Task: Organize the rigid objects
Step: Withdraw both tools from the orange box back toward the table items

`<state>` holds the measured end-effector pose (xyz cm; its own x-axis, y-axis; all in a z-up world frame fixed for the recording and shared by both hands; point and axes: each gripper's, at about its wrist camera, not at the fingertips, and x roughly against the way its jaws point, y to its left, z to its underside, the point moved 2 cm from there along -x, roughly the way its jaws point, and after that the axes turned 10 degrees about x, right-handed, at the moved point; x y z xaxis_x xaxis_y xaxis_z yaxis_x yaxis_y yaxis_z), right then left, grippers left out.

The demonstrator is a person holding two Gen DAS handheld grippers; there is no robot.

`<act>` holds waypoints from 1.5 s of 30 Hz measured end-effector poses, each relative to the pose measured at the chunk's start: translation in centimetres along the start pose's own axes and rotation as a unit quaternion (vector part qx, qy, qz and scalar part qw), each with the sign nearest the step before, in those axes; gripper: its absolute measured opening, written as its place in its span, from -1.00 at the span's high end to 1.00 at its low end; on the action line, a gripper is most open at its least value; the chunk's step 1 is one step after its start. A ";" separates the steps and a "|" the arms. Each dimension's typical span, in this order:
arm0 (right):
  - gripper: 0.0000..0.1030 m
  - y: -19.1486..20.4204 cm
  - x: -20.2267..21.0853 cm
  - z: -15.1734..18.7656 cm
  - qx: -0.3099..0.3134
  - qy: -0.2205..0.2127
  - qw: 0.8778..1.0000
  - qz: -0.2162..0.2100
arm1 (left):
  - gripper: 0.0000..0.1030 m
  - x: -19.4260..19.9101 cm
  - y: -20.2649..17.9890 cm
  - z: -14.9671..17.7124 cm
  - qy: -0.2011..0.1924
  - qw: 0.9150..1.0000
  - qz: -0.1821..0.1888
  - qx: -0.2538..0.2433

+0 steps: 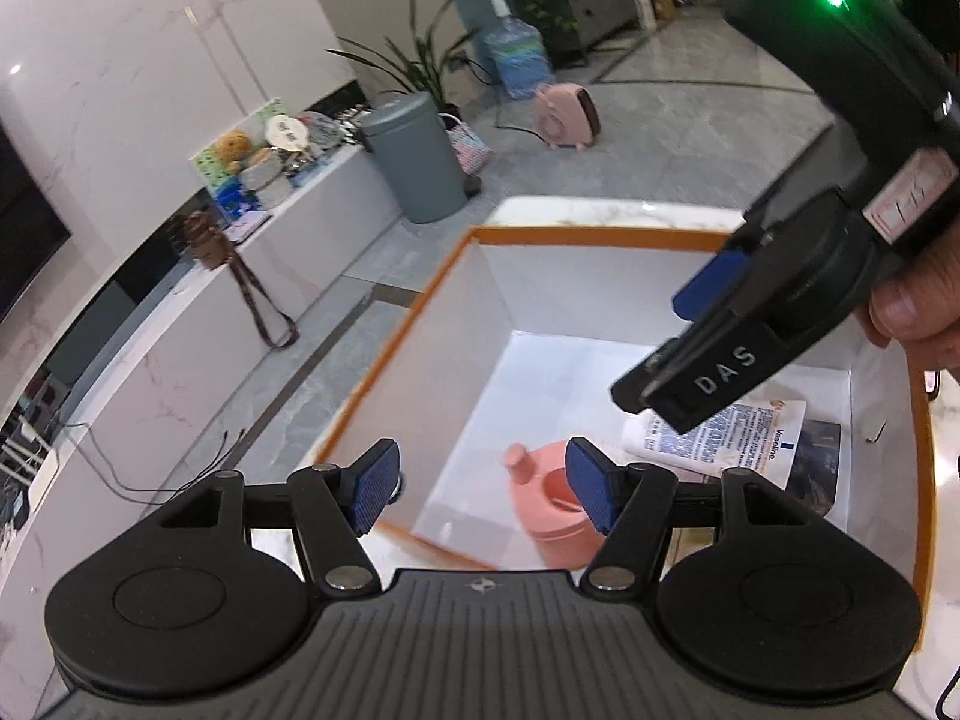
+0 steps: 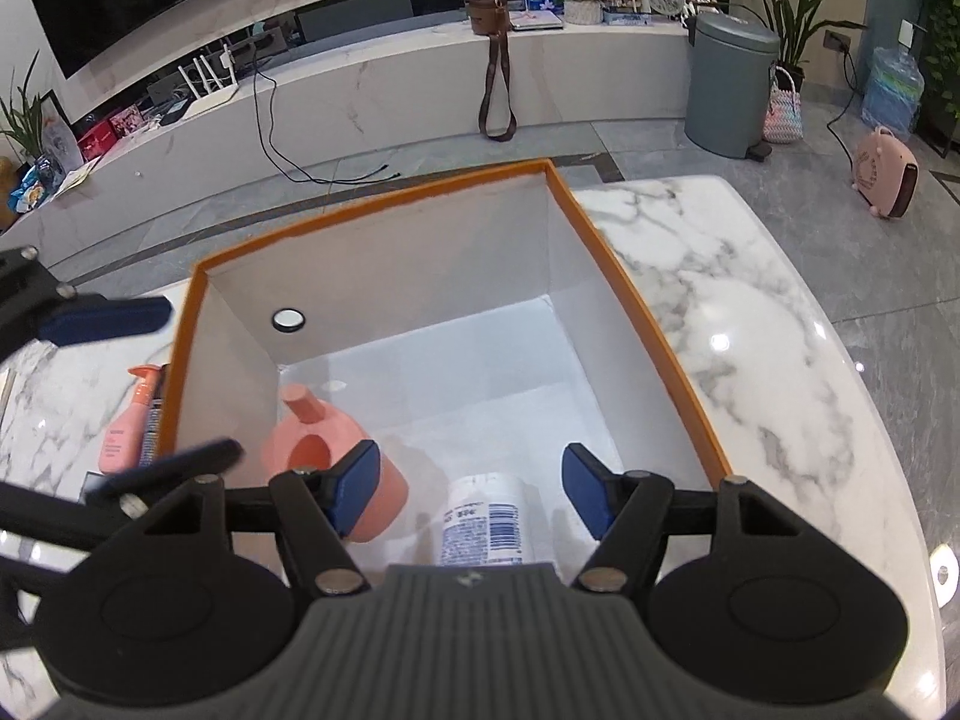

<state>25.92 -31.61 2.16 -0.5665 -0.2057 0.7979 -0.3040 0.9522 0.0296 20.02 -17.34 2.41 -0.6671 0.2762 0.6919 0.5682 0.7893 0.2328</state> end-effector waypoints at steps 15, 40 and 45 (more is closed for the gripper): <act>-0.34 4.3 2.9 -0.9 0.033 -0.029 0.999 0.002 | -0.46 4.9 3.7 2.4 -0.012 0.997 -0.028 0.067; -0.35 11.7 7.6 -0.9 0.043 -0.146 0.988 -0.025 | -0.57 10.4 5.6 8.8 -0.052 0.985 -0.026 0.160; -0.45 14.4 7.8 -0.5 0.045 -0.165 0.984 -0.046 | -0.64 10.8 6.0 10.9 -0.060 0.980 -0.023 0.186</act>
<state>17.45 -19.42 9.13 -0.7467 -0.3654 0.5558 -0.4229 0.9057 0.0273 10.93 -3.66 3.81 -0.7521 0.2812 0.5961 0.3367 0.9414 -0.0193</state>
